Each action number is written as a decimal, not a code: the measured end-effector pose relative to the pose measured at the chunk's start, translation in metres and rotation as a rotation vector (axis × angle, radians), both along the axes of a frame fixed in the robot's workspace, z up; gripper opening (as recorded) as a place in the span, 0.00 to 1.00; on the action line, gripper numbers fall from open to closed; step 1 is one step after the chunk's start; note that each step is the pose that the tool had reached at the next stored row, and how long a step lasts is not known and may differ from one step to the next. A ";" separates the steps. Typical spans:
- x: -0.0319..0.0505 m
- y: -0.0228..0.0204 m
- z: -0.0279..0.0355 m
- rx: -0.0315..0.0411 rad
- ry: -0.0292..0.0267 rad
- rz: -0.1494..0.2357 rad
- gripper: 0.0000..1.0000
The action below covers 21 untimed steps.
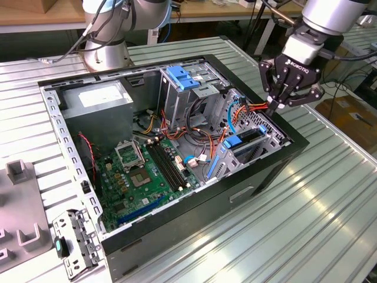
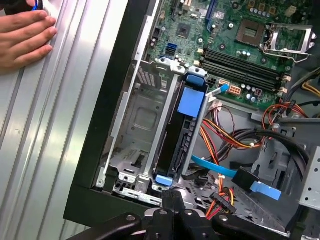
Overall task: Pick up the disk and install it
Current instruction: 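Insert the first disk wire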
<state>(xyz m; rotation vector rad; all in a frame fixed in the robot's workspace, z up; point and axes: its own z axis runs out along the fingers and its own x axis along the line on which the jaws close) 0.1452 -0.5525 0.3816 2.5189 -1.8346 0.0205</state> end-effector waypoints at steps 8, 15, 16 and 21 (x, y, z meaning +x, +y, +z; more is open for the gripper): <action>0.0011 0.0002 0.0034 0.0001 0.0004 0.025 0.11; 0.0029 0.0004 0.0029 0.0001 0.0004 0.117 0.11; 0.0086 0.0033 0.0024 0.0002 0.0004 0.171 0.11; 0.0242 0.0232 0.0022 -0.0002 0.0004 0.198 0.11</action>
